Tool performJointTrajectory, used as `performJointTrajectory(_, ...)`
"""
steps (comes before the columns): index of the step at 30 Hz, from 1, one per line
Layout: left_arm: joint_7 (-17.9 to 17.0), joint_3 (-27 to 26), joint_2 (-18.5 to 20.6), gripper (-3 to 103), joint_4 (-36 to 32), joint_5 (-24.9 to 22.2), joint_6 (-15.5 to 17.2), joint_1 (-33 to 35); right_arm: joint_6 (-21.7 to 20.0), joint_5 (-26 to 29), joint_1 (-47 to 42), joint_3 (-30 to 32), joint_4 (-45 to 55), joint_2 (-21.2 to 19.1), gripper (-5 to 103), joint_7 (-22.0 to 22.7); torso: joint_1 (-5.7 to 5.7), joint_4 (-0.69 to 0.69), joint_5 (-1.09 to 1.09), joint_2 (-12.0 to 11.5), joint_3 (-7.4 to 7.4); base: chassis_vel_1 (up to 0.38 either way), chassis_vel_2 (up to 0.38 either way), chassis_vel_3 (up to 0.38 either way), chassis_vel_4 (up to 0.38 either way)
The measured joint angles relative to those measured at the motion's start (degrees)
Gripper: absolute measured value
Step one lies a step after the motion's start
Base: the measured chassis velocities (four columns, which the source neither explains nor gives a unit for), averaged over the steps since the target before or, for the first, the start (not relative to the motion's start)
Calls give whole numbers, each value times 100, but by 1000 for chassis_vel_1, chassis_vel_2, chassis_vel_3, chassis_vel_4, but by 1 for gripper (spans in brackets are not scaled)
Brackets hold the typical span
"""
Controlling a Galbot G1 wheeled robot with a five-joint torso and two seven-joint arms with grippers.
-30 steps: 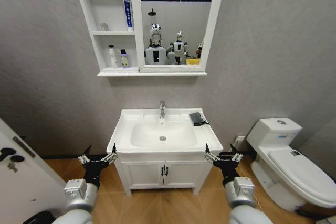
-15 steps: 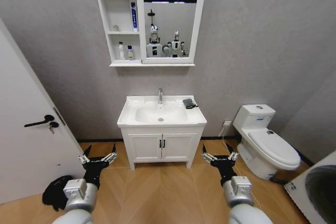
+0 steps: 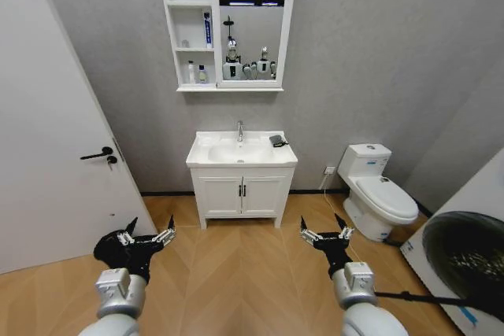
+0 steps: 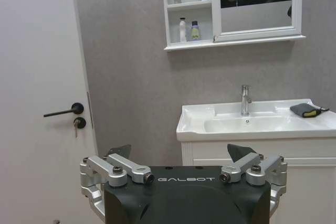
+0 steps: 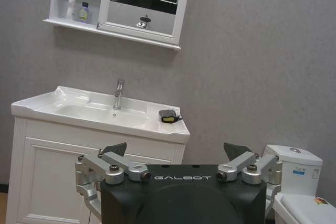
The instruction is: Move facial cleanser and shampoo from washbasin to cabinet, then wipe washbasin with towel.
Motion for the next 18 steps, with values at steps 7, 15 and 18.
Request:
performJointTrajectory(7, -5, -2, 0, 100, 0, 1, 0, 1, -9, 72, 148, 35, -105, -46, 100, -18, -5, 1, -2, 3, -2, 208, -147, -234, 203)
performJointTrajectory(15, 0, 0, 0, 100, 0, 0, 0, -2, -38, 183, 288, 56, -221, -101, 100, -23, 9, 3, -2, -4, 3, -71, -2, 41, 1)
performJointTrajectory(18, 0, -1, 0, 100, 0, 1, -1, -2, -25, 211, 307, 61, -287, -98, 100, -89, 9, 3, 0, -4, 3, -20, 60, 92, -27)
